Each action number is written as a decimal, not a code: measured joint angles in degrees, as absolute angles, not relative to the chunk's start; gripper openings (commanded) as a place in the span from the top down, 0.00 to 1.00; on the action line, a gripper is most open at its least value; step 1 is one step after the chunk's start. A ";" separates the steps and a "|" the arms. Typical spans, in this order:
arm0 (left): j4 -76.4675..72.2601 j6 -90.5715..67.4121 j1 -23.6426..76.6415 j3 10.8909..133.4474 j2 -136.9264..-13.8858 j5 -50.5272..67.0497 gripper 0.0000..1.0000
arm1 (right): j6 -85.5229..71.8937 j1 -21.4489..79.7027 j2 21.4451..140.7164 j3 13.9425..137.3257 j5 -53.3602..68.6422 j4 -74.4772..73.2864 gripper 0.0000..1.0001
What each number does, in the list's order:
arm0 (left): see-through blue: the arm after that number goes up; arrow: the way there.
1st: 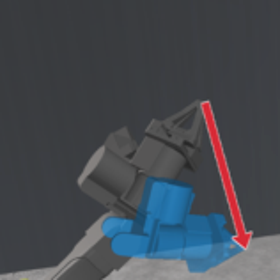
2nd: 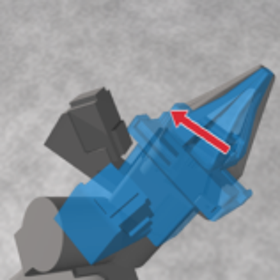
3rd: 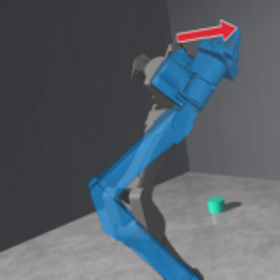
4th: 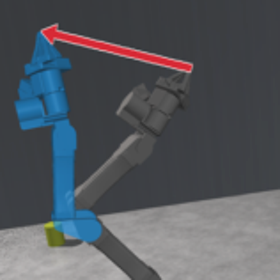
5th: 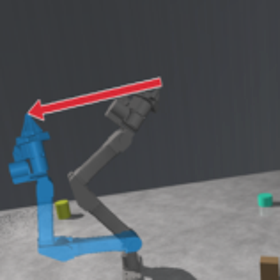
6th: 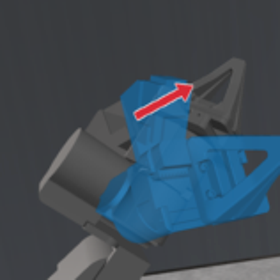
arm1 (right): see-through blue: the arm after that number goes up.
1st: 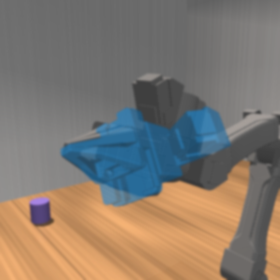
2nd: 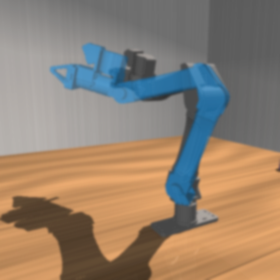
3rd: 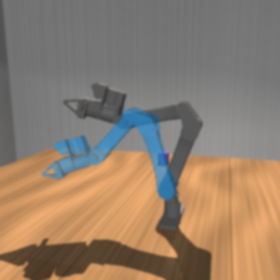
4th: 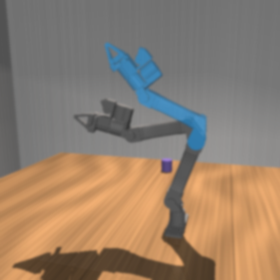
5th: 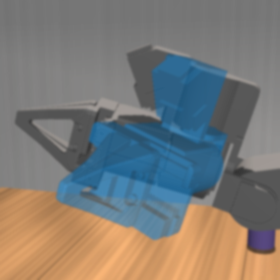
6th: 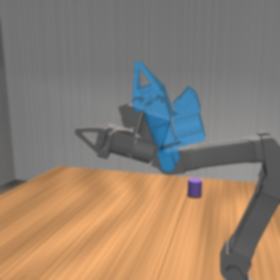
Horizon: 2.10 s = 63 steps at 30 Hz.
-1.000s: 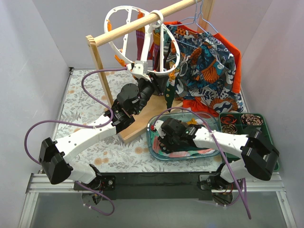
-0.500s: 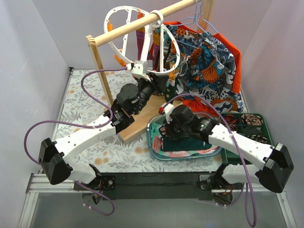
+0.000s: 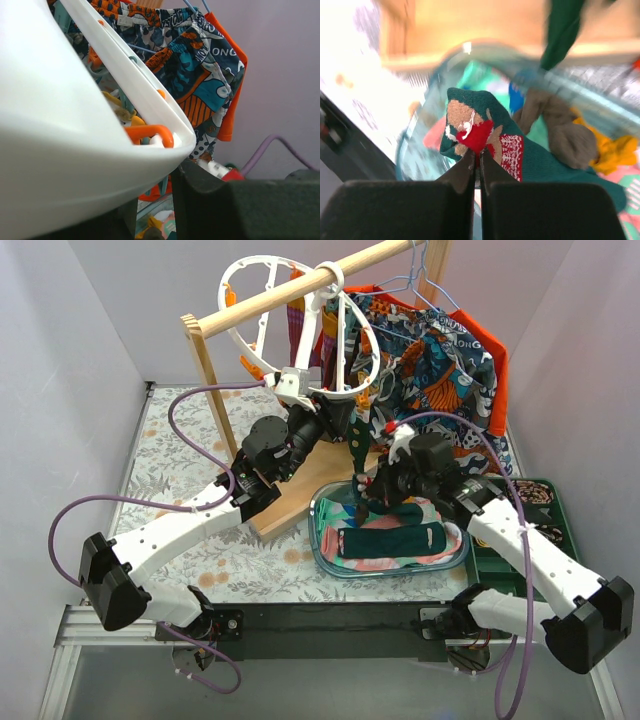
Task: Clip the socks to the hanger
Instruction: Pick up the sock from the bin, then clamp the sock onto the hanger.
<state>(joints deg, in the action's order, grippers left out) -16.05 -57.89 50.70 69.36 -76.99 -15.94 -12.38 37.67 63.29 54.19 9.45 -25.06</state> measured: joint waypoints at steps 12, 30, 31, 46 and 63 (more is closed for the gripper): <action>-19.35 -57.89 50.54 66.83 -76.01 -15.35 1.00 | -31.62 25.43 62.11 58.83 18.70 -8.97 0.99; -25.65 -55.90 50.35 63.22 -75.42 -14.52 1.00 | -48.05 25.08 66.54 58.28 25.61 7.97 0.99; -26.04 -55.51 50.35 62.94 -75.37 -14.52 1.00 | -48.16 25.06 66.52 58.28 25.74 8.05 0.99; -30.28 -51.13 50.35 60.66 -74.39 -14.55 1.00 | -51.13 22.92 65.14 57.08 29.47 10.41 0.99; -31.57 -52.10 50.35 60.42 -74.39 -13.63 1.00 | -53.87 22.87 64.97 56.34 31.79 14.35 0.99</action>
